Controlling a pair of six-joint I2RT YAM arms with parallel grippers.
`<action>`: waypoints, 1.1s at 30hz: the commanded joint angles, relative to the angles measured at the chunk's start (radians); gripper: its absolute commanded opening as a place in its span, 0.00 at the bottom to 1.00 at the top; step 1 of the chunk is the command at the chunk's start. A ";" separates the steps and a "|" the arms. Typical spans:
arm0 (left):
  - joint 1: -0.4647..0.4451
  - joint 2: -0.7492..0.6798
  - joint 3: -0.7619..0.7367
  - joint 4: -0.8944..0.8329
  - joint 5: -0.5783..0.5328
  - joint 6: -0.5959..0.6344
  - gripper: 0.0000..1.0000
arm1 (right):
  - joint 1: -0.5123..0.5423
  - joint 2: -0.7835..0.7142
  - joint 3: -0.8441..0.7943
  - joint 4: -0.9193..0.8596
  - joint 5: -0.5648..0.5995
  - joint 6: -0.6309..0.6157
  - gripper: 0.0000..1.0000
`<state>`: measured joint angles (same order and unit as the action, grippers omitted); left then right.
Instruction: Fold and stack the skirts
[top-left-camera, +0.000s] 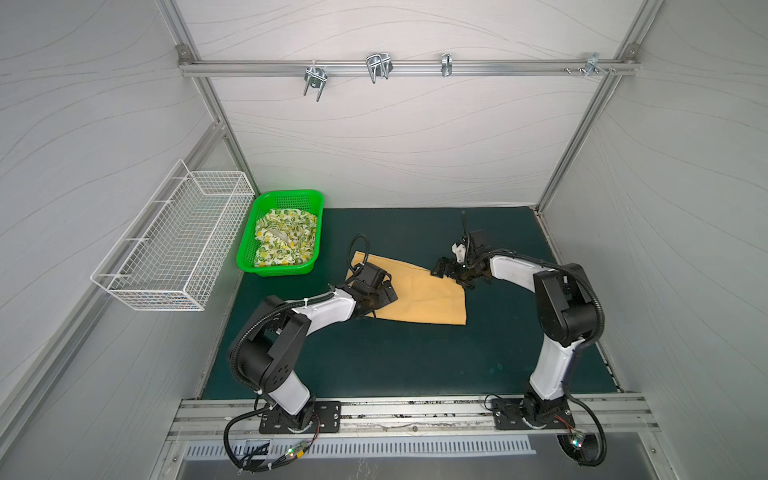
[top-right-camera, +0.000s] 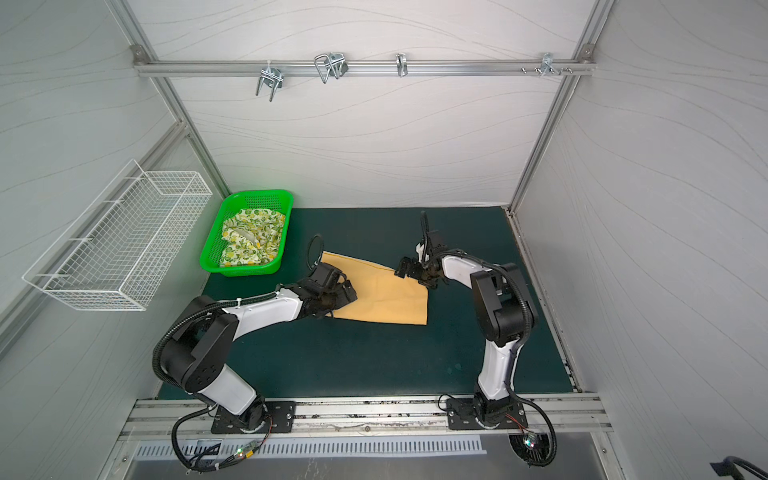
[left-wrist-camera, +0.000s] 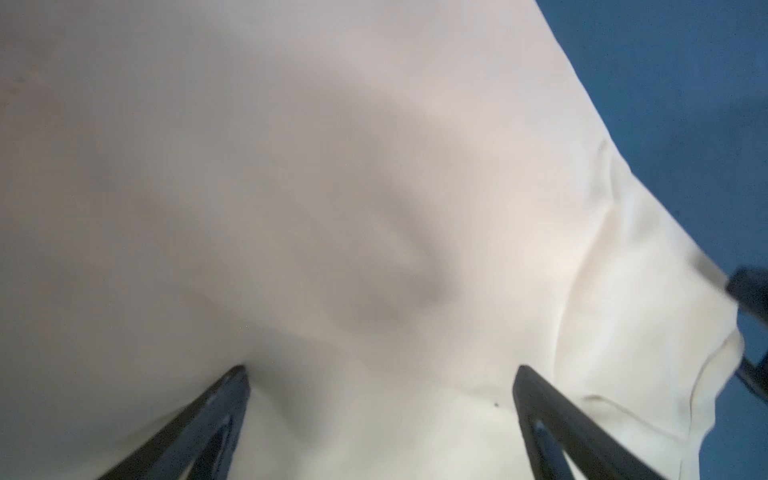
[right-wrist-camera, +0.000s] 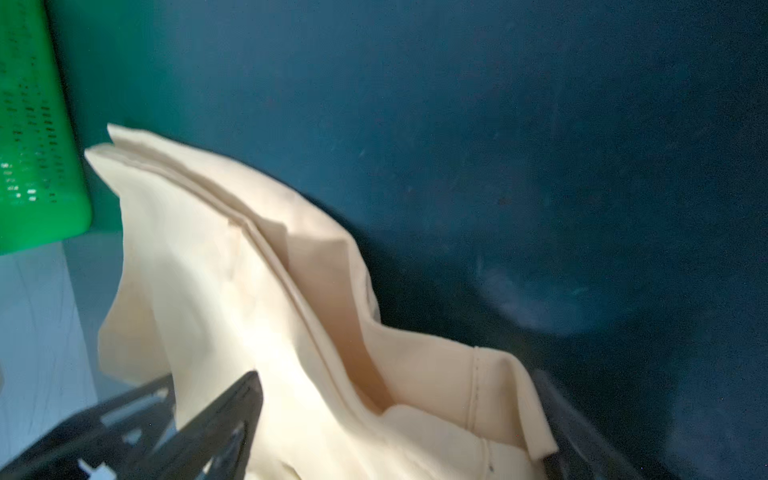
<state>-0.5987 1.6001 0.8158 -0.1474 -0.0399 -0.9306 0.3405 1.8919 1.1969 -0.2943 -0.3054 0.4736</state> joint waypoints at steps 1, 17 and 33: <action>-0.070 -0.047 0.001 -0.030 0.003 -0.080 0.99 | -0.040 0.025 0.067 -0.117 0.037 -0.054 0.99; 0.085 -0.156 -0.026 -0.080 0.072 0.044 0.99 | 0.026 -0.412 -0.284 -0.094 -0.004 -0.039 0.99; 0.127 -0.179 -0.253 0.004 0.067 0.027 0.99 | 0.121 -0.415 -0.525 0.041 0.024 0.054 0.99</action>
<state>-0.4862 1.4071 0.6136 -0.1108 0.0410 -0.8936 0.4747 1.4334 0.7071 -0.2771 -0.3092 0.5133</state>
